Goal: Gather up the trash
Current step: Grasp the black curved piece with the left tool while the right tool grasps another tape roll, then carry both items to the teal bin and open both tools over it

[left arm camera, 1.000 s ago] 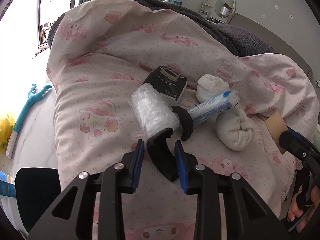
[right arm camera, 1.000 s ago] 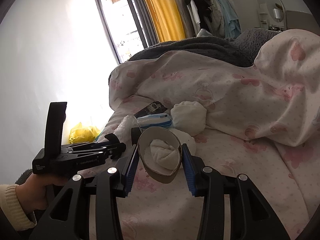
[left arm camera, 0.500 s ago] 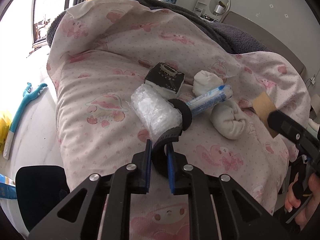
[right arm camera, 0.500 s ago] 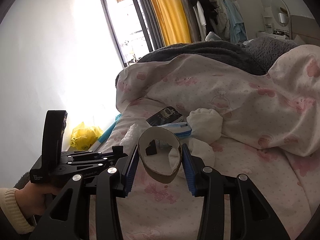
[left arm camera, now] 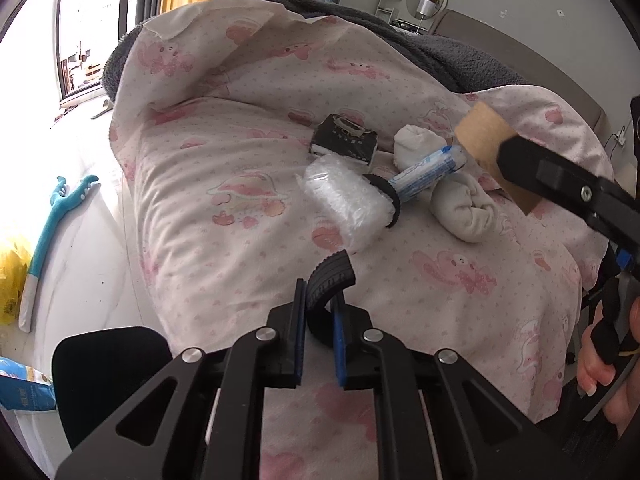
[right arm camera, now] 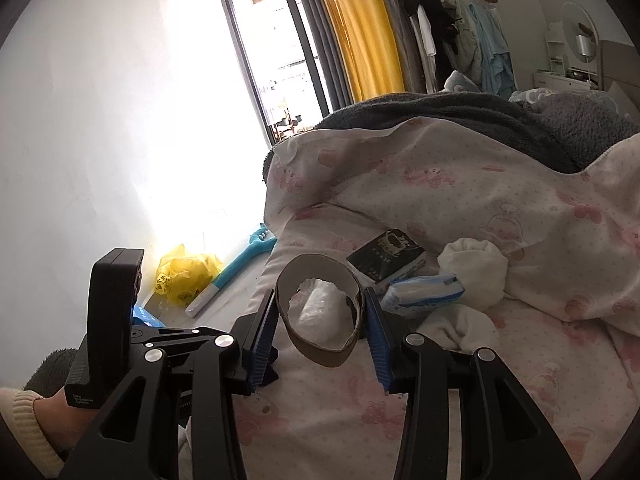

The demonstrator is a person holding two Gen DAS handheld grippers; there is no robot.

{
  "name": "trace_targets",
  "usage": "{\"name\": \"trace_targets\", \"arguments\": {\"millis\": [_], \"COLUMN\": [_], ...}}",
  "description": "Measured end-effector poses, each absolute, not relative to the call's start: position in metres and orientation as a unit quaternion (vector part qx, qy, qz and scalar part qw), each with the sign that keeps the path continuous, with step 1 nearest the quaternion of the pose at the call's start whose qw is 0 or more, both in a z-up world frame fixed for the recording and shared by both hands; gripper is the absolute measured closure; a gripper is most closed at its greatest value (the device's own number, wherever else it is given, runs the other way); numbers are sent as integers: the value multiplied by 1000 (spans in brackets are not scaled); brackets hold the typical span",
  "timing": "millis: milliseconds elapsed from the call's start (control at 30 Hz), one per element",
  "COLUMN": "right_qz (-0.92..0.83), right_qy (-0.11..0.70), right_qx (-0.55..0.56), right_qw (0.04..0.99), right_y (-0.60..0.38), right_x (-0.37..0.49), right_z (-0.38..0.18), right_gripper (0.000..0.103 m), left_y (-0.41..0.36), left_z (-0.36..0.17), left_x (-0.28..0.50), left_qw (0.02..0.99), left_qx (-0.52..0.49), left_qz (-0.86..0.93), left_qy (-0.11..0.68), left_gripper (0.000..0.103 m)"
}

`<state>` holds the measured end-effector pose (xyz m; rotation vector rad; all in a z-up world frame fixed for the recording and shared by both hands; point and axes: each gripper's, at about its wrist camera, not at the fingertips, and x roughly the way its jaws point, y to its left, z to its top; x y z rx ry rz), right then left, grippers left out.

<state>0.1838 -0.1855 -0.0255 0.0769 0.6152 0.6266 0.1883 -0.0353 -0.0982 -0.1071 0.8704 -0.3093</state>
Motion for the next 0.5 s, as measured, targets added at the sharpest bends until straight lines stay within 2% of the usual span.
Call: {"name": "trace_targets", "arguments": {"millis": [500], "right_qz": [345], "right_qy": [295], "right_qx": [21], "right_qw": [891], "right_y": [-107], "right_x": [180], "right_z": [-13], "right_gripper": [60], "left_y": [35], "left_z": [-94], "left_x": [163], "left_qw": [908], "left_qx": [-57], "left_qz": [-84], "left_qy": [407], "left_gripper": [93]}}
